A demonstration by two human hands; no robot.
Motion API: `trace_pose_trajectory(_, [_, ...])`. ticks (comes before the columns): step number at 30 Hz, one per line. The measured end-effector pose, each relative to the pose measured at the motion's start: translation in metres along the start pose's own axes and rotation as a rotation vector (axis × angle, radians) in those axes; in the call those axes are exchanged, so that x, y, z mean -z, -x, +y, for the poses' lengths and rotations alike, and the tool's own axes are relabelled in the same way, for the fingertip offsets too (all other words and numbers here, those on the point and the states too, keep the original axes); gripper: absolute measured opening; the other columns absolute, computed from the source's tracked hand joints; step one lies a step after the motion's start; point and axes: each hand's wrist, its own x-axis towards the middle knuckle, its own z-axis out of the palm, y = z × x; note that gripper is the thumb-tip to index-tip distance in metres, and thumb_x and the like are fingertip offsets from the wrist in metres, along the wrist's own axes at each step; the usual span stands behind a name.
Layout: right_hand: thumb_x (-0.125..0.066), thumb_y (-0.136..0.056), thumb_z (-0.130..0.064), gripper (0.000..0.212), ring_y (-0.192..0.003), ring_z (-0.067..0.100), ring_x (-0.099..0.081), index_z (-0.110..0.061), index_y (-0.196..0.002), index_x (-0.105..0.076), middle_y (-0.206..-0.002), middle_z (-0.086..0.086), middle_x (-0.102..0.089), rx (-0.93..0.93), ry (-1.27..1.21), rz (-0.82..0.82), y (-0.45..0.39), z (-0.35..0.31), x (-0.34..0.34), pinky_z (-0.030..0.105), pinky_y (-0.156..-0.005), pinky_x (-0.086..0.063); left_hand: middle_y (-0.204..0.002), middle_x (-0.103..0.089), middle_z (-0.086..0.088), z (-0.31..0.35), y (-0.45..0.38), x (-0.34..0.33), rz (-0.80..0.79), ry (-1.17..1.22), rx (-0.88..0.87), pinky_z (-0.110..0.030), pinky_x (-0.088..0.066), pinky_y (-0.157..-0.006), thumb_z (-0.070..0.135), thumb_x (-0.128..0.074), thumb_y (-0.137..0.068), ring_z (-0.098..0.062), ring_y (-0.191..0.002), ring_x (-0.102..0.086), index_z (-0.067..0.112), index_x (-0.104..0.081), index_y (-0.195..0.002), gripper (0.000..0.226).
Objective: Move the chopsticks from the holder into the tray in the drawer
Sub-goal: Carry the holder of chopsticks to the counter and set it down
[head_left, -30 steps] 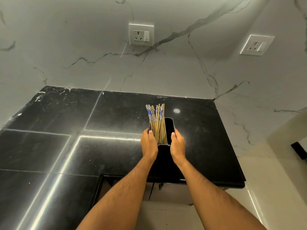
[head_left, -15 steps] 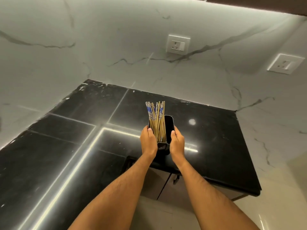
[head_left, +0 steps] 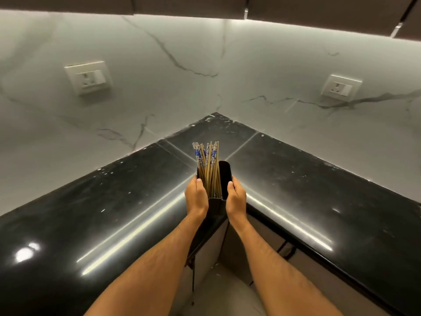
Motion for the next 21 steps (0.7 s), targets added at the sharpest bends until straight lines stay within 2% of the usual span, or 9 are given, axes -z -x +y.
trace_pose_trajectory(3, [-0.034,-0.107,-0.013,0.037,-0.100,0.014,-0.068,-0.030,-0.106,-0.068,-0.104,-0.005,-0.072,-0.001,-0.015,-0.089,0.032,-0.007,-0.035,0.028,-0.088,-0.055,-0.103,-0.069,-0.009,-0.004,0.016,0.052,0.100,-0.005,0.016,-0.039,-0.054,-0.087,0.017,-0.031,-0.105,-0.023,-0.097,-0.064,0.010,-0.067,-0.111,0.037])
trace_pose_trajectory(5, [-0.034,-0.106,-0.013,0.039,-0.092,0.009,-0.069,-0.030,-0.100,-0.069,-0.095,-0.009,-0.074,-0.003,-0.020,-0.144,0.055,-0.011,-0.059,0.020,-0.078,-0.055,-0.103,-0.069,-0.010,-0.007,0.026,0.087,0.162,-0.007,0.034,-0.042,-0.054,-0.088,0.017,-0.031,-0.105,-0.023,-0.097,-0.064,0.010,-0.067,-0.109,0.037])
trace_pose_trajectory(6, [-0.034,-0.106,-0.013,0.038,-0.092,0.009,-0.069,-0.027,-0.103,-0.070,-0.096,-0.007,-0.074,-0.007,-0.024,-0.182,0.066,-0.012,-0.071,0.023,-0.078,-0.056,-0.104,-0.069,-0.010,-0.007,0.032,0.105,0.194,-0.013,0.041,-0.044,-0.054,-0.089,0.017,-0.031,-0.105,-0.023,-0.097,-0.064,0.010,-0.067,-0.109,0.037])
trace_pose_trajectory(8, [-0.033,-0.107,-0.013,0.036,-0.098,0.017,-0.069,-0.016,-0.114,-0.069,-0.103,0.004,-0.073,-0.018,-0.026,-0.266,0.086,-0.013,-0.095,0.036,-0.086,-0.058,-0.106,-0.069,-0.012,-0.008,0.042,0.140,0.263,-0.034,0.056,-0.046,-0.053,-0.092,0.015,-0.032,-0.105,-0.024,-0.099,-0.064,0.008,-0.067,-0.111,0.037])
trace_pose_trajectory(10, [-0.033,-0.108,-0.014,0.036,-0.102,0.020,-0.068,-0.011,-0.119,-0.066,-0.108,0.008,-0.071,-0.019,-0.031,-0.335,0.107,-0.013,-0.120,0.042,-0.091,-0.057,-0.111,-0.069,-0.014,-0.011,0.053,0.174,0.317,-0.045,0.078,-0.048,-0.052,-0.096,0.015,-0.031,-0.105,-0.026,-0.104,-0.063,0.006,-0.066,-0.116,0.038])
trace_pose_trajectory(13, [-0.032,-0.108,-0.014,0.035,-0.102,0.023,-0.069,-0.010,-0.119,-0.065,-0.109,0.010,-0.071,-0.016,-0.055,-0.433,0.141,-0.016,-0.156,0.041,-0.089,-0.059,-0.131,-0.062,-0.019,-0.015,0.071,0.225,0.381,-0.078,0.116,-0.050,-0.045,-0.107,0.019,-0.029,-0.106,-0.031,-0.123,-0.057,0.002,-0.057,-0.133,0.042])
trace_pose_trajectory(17, [-0.032,-0.108,-0.015,0.035,-0.102,0.024,-0.069,-0.010,-0.119,-0.064,-0.109,0.010,-0.070,-0.019,-0.087,-0.551,0.192,-0.024,-0.204,0.039,-0.084,-0.061,-0.114,-0.067,-0.010,-0.019,0.102,0.295,0.485,-0.046,0.076,-0.047,-0.055,-0.096,0.021,-0.030,-0.107,-0.021,-0.107,-0.064,0.009,-0.064,-0.120,0.038])
trace_pose_trajectory(21, [-0.032,-0.109,-0.015,0.034,-0.104,0.020,-0.069,-0.011,-0.122,-0.063,-0.112,0.008,-0.069,-0.022,-0.117,-0.640,0.253,-0.030,-0.252,0.037,-0.085,-0.061,-0.114,-0.068,-0.006,-0.026,0.134,0.368,0.574,-0.029,0.089,-0.044,-0.055,-0.096,0.024,-0.031,-0.106,-0.018,-0.107,-0.064,0.012,-0.064,-0.120,0.037])
